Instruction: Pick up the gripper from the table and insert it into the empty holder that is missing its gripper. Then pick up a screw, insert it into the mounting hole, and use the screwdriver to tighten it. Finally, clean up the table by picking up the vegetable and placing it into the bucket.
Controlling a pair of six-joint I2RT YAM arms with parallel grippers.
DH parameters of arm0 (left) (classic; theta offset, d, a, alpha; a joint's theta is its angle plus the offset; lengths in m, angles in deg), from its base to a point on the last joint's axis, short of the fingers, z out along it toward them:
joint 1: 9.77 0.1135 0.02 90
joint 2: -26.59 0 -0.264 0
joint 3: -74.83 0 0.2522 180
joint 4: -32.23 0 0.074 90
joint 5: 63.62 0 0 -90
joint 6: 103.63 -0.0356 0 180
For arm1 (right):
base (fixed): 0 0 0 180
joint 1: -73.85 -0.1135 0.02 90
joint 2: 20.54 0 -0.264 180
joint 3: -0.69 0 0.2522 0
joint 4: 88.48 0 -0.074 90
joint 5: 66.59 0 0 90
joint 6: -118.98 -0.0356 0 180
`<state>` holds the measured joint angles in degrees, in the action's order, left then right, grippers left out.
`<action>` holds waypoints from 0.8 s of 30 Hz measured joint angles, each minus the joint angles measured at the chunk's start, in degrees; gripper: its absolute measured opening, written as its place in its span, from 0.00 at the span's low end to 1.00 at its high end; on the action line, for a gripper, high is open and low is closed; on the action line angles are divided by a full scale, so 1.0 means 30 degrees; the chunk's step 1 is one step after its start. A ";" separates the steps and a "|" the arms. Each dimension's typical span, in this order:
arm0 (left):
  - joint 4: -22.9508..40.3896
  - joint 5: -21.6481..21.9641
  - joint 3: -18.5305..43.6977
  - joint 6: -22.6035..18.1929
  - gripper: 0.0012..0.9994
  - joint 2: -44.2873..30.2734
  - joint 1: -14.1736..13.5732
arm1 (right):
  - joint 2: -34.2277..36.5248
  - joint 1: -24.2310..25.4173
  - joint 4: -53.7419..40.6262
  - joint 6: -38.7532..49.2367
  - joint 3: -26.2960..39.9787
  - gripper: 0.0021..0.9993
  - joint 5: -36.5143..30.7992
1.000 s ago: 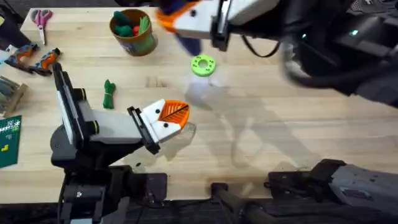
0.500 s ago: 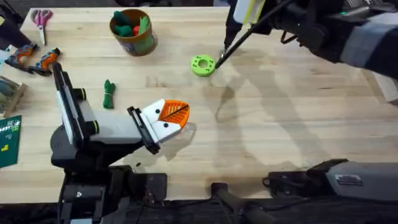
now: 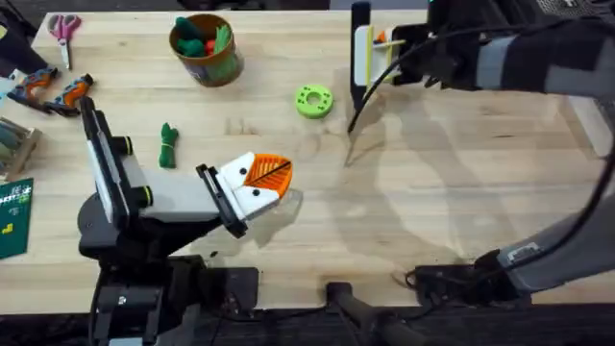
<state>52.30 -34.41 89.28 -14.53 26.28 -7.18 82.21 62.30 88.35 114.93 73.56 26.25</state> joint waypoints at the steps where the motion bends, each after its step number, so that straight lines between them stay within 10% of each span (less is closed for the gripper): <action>1: 0.0000 0.0013 0.0000 -0.0002 0.01 0.0000 0.0000 | 0.0261 0.0000 0.0000 0.0114 0.0000 0.03 -0.0016; 13: -0.0015 0.0073 0.0000 -0.0003 0.01 0.0003 0.0000 | 0.1492 0.0000 0.0022 0.0665 0.0036 0.05 -0.0309; 21: -0.0015 0.0073 0.0000 -0.0007 0.01 0.0007 0.0000 | 0.1492 -0.0116 -0.1744 0.0741 0.0470 0.45 -0.0557; 24: -0.0015 0.0073 0.0000 -0.0003 0.01 0.0000 0.0000 | 0.1436 -0.0285 -0.2157 0.0518 0.0779 0.82 -0.0754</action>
<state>52.26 -34.20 89.28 -14.54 26.28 -7.18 86.52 61.44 81.88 116.48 75.90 23.99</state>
